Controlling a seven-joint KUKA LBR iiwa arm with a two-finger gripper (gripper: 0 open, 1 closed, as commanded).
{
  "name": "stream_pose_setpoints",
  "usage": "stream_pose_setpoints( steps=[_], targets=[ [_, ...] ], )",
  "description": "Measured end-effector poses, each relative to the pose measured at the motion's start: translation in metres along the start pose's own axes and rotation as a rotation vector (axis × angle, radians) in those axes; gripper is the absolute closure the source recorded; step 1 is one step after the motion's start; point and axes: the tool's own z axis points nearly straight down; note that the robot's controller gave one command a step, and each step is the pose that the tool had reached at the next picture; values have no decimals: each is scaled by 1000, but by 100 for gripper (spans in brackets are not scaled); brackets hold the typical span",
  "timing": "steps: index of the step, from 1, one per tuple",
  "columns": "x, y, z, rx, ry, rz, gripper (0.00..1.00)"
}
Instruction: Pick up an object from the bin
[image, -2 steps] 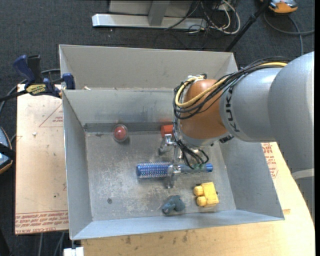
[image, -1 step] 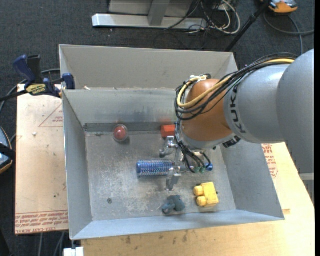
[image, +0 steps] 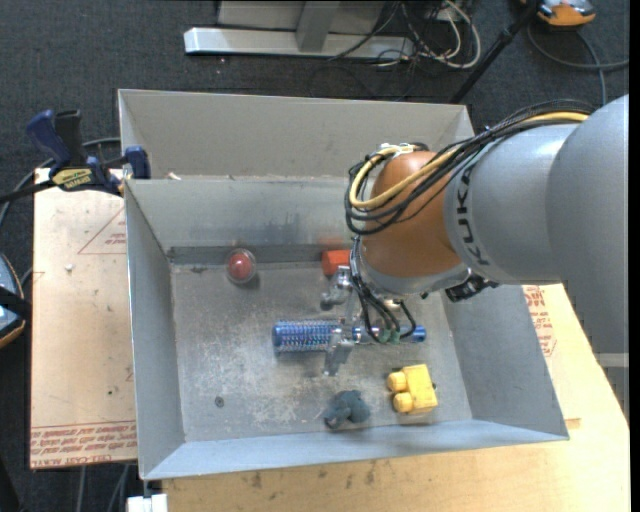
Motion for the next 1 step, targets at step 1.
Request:
stream_pose_setpoints(
  steps=[1],
  targets=[
    [2, -1, 38, -2, -8, 40, 0]
  ],
)
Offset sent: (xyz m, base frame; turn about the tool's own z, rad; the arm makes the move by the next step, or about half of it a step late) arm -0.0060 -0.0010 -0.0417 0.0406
